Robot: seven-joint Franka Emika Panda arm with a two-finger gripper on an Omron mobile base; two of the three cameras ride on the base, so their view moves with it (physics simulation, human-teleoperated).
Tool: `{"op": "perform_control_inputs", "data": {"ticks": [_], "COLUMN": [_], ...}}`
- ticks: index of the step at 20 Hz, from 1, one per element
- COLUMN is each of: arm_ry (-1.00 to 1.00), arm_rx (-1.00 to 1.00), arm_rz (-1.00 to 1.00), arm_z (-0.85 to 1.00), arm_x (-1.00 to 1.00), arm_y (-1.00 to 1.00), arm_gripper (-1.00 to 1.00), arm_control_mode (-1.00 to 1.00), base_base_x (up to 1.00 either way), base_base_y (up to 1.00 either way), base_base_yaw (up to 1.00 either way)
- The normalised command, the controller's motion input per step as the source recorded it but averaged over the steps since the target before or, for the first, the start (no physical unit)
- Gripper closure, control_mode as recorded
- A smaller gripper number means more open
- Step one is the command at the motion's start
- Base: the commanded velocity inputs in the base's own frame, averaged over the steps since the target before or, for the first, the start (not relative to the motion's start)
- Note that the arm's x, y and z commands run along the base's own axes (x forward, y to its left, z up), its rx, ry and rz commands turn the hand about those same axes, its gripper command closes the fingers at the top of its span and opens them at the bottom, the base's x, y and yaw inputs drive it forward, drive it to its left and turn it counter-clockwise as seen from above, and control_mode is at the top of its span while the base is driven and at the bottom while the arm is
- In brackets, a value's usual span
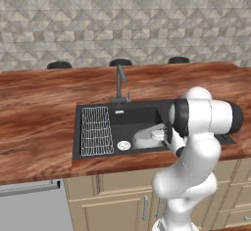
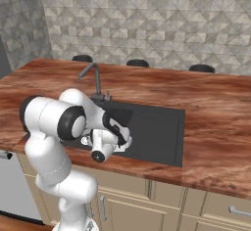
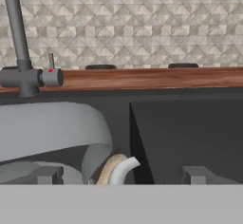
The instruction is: Open the cabinet, pick the kettle from the cabinet, and place it in the sink.
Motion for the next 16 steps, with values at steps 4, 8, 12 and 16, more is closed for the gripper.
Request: {"op": "perform_control_inputs", "data": {"ticks": [4,8,12,16], "arm_ry": [0.04,0.09,0.10,0.10], "arm_rx": [0.00,0.00,-0.03,-0.04], "arm_rz": [-0.25,-0.22,-0.18,-0.14], "arm_z": [-0.01,0.00,0.00,0.00], "arm_x": [-0.18,-0.08,-0.02,-0.01], "arm_y": [0.51,0.55,0.57,0.50], "arm_gripper": [-1.00,-1.00,1.00,1.00], "arm_control_mode": [-1.00,-1.00,-1.00,-1.00], "base_base_x": [0.00,0.00,0.00,0.00], "base_base_y": [0.00,0.00,0.00,0.00], "base_base_yaw": [0.00,0.00,0.00,0.00]}}
